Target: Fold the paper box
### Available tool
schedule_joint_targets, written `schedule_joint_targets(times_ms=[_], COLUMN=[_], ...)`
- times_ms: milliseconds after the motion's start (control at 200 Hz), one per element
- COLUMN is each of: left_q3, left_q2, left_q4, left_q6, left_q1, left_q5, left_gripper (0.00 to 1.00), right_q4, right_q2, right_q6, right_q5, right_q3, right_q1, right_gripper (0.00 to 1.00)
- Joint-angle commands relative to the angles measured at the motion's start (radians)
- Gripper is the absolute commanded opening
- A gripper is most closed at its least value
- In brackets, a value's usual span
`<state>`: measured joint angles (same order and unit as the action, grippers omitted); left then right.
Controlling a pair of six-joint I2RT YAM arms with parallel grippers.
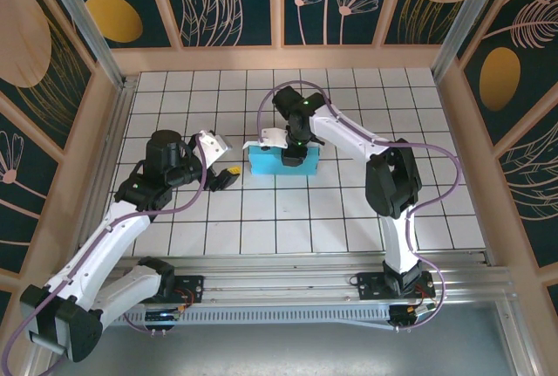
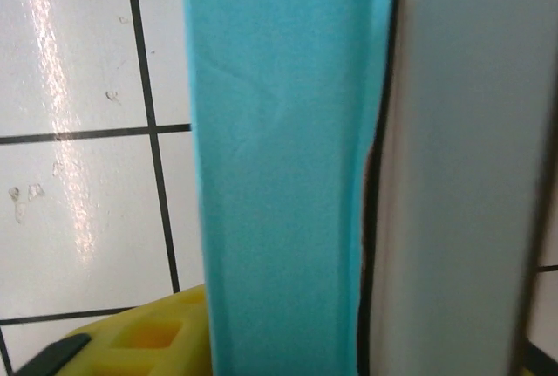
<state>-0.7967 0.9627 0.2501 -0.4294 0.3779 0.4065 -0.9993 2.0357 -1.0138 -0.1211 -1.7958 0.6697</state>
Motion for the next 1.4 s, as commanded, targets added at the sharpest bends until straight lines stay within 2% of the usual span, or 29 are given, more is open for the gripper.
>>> schedule_joint_targets(times_ms=[0,145,385,641,746,831,896,991,1091,1231,1396], left_q3=[0.008,0.008,-0.004,-0.065,-0.103,-0.144,-0.17,-0.243,-0.299,-0.342,-0.372], left_q2=[-0.018,-0.009,0.009,0.089,0.131,0.171,0.211,0.273,0.337,0.408,0.469], left_q4=[-0.032,-0.052,-0.06,-0.05,-0.043,-0.038,-0.013,0.024,0.051,0.065,0.076], left_q6=[-0.01,0.021,0.07,0.193,0.271,0.375,0.437,0.492,0.521,0.549,0.565], left_q1=[0.0,0.0,0.0,0.001,0.0,0.0,0.0,0.0,0.0,-0.002,-0.006], left_q5=[0.006,0.005,-0.027,-0.09,-0.123,-0.193,-0.224,-0.209,-0.169,-0.126,-0.089], left_gripper=[0.88,0.88,0.93,0.93,0.94,0.96,0.95,0.94,0.91,0.87,0.84], right_q4=[0.006,0.021,0.054,0.106,0.136,0.233,0.341,0.495,0.543,0.574,0.531], right_q2=[-0.001,-0.014,-0.061,-0.118,-0.157,-0.217,-0.279,-0.391,-0.483,-0.571,-0.572], right_q6=[-0.026,-0.038,-0.015,0.045,0.094,0.261,0.466,0.789,1.001,1.224,1.26], right_q5=[0.015,-0.003,-0.041,-0.13,-0.215,-0.294,-0.358,-0.366,-0.44,-0.549,-0.548], right_q3=[-0.029,-0.04,-0.029,-0.004,0.0,0.041,0.105,0.237,0.352,0.502,0.568], right_q1=[0.004,0.004,-0.002,-0.028,-0.051,-0.091,-0.117,-0.203,-0.271,-0.367,-0.393], right_gripper=[0.44,0.48,0.61,0.63,0.63,0.63,0.63,0.64,0.64,0.6,0.53])
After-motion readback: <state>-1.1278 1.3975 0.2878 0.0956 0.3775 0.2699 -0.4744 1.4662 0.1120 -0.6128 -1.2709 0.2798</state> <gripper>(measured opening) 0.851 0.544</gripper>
